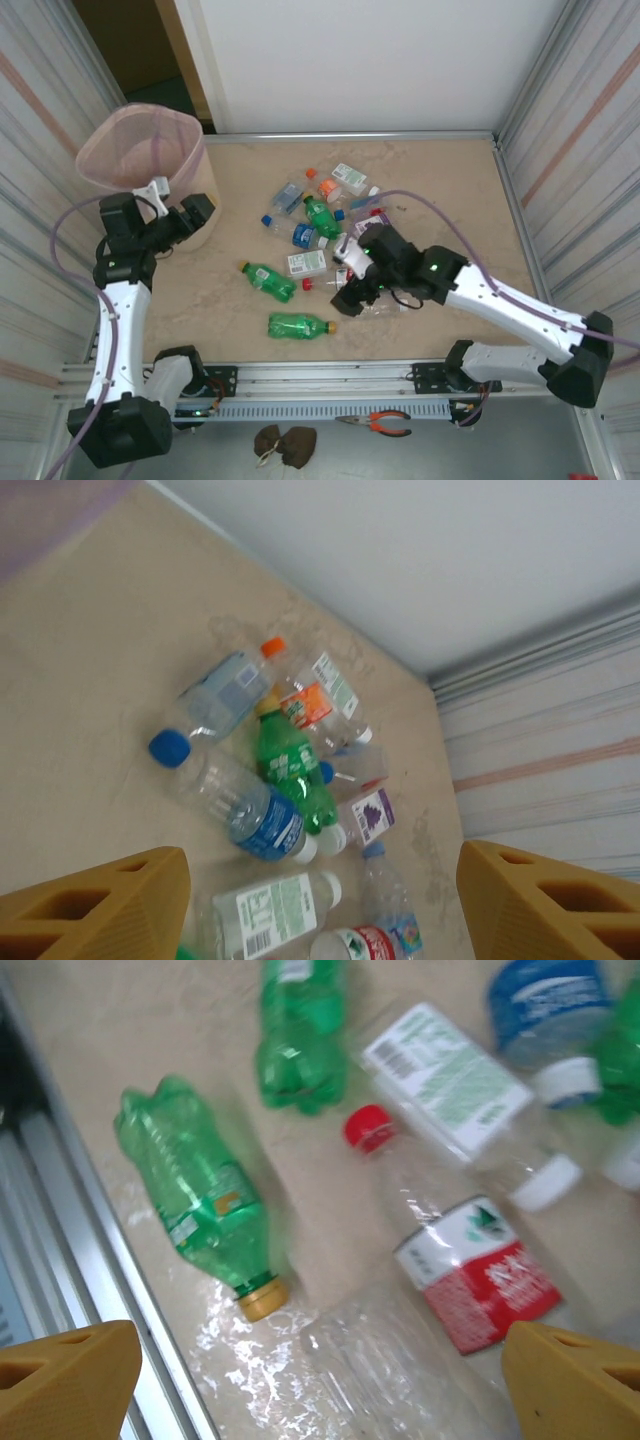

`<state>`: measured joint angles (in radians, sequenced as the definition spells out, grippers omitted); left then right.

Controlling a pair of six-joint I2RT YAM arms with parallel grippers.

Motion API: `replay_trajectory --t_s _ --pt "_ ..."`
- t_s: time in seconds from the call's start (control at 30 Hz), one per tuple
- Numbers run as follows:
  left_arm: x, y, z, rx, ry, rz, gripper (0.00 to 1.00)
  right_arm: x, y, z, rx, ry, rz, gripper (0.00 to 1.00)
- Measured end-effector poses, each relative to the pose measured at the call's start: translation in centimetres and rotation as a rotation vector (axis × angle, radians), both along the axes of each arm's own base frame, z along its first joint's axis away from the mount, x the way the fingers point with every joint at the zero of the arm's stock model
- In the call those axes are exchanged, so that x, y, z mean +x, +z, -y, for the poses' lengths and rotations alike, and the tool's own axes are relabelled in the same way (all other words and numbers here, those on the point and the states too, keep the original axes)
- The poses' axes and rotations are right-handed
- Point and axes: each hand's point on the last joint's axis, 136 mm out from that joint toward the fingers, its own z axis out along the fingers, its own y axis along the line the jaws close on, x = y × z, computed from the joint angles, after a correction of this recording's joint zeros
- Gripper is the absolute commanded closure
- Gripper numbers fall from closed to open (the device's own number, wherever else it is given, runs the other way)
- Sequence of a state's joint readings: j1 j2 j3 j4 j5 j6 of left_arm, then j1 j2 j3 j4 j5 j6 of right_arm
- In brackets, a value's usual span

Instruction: Put the plastic bottles in the bin

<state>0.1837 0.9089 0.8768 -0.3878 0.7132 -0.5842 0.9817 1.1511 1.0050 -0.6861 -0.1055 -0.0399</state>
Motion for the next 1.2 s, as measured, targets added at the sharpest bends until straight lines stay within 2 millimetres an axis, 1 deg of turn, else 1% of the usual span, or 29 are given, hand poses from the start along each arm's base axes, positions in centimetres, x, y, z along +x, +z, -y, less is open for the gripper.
replay_trajectory --t_s 0.07,0.2,0.3,0.43,0.7,0.9,0.97,1.07,1.2 --pt "-0.6 -0.2 0.1 0.002 -0.004 -0.007 0.29 -1.0 -1.5 -1.0 -0.043 0.088 0.012 0.07" --pt "-1.6 0.8 0.5 0.009 -0.017 0.032 0.29 -2.5 -4.8 -2.4 -0.131 0.229 0.031 0.09" --pt "-2.1 1.2 0.7 0.01 -0.028 0.043 0.28 -2.6 -7.0 -2.8 -0.182 0.28 0.041 0.1" --pt "-2.2 1.9 0.8 0.012 -0.032 0.051 0.28 -2.3 -9.1 -3.3 -0.219 0.321 0.05 0.13" --pt "-2.3 4.5 0.9 0.019 -0.042 0.109 0.28 -1.9 -12.7 -4.4 -0.263 0.387 0.059 0.19" --pt "-2.4 4.8 1.1 0.015 -0.052 0.116 0.29 -1.9 -15.2 -4.6 -0.303 0.429 0.054 0.25" --pt "-2.5 4.8 1.1 0.015 -0.052 0.116 0.29 -1.9 -15.9 -4.7 -0.31 0.439 0.051 0.28" --pt "-2.5 4.9 1.1 0.015 -0.052 0.116 0.29 -2.0 -16.6 -4.8 -0.313 0.458 0.043 0.37" --pt "-2.5 4.9 1.1 0.016 -0.052 0.12 0.29 -2.5 -16.7 -4.9 -0.303 0.48 0.032 0.47"
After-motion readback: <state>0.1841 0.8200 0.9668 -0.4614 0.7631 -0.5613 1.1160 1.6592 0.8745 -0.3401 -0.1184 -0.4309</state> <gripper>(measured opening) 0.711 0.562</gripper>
